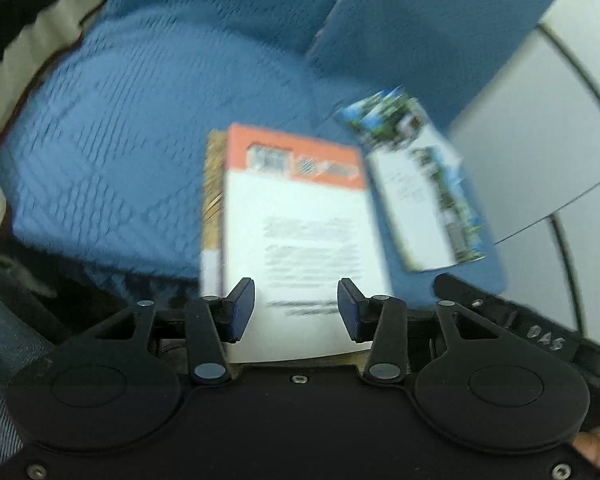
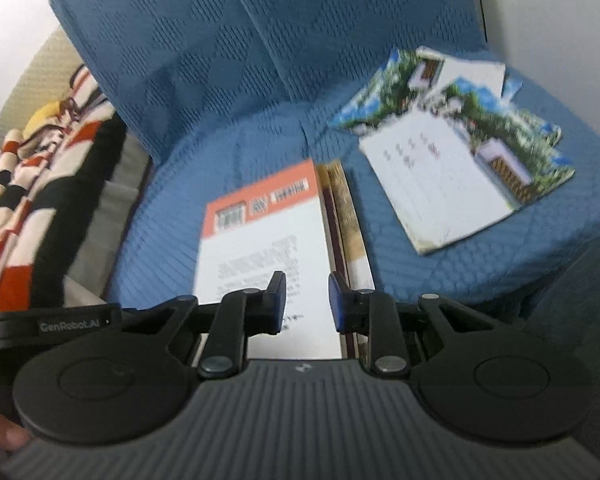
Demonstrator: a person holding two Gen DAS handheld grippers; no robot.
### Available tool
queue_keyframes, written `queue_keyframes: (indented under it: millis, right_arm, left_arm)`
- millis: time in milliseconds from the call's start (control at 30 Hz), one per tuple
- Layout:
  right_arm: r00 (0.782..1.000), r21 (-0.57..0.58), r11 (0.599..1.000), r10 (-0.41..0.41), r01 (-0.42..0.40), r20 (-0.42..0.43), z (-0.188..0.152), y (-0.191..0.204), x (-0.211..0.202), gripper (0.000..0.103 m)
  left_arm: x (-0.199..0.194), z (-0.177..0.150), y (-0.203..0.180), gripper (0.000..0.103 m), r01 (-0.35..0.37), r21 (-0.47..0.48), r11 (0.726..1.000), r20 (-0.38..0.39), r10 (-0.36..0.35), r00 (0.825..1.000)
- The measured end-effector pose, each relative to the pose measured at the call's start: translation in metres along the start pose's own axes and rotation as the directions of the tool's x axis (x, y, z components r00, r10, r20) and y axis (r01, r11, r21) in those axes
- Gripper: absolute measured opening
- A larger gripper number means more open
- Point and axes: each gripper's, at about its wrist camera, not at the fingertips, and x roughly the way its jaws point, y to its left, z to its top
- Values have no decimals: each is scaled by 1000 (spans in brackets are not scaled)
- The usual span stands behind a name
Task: Organize objects
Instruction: 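Lower the white book flat onto the purple book with the left gripper, then open the left gripper and withdraw it from the book stack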
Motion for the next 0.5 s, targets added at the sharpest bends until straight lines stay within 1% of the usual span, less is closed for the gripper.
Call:
queue_keyframes:
  millis: [133, 200, 367, 500]
  right_arm:
    - [999, -7, 1000, 5, -5, 33, 9, 2, -28, 27]
    - [999, 0, 1000, 10, -10, 49, 13, 2, -44, 27]
    - [997, 0, 1000, 9, -9, 81, 17, -1, -80, 27]
    - [996, 10, 1000, 6, -7, 89, 15, -3, -102, 27]
  left_arm:
    - [-37, 7, -27, 45, 40, 40, 998, 89, -44, 995]
    - [-53, 10, -39, 46, 50, 63, 997, 116, -57, 992]
    - [-89, 14, -67, 49, 77, 115, 990, 163, -95, 982]
    - [-112, 8, -84, 52, 95, 147, 985, 192, -123, 974]
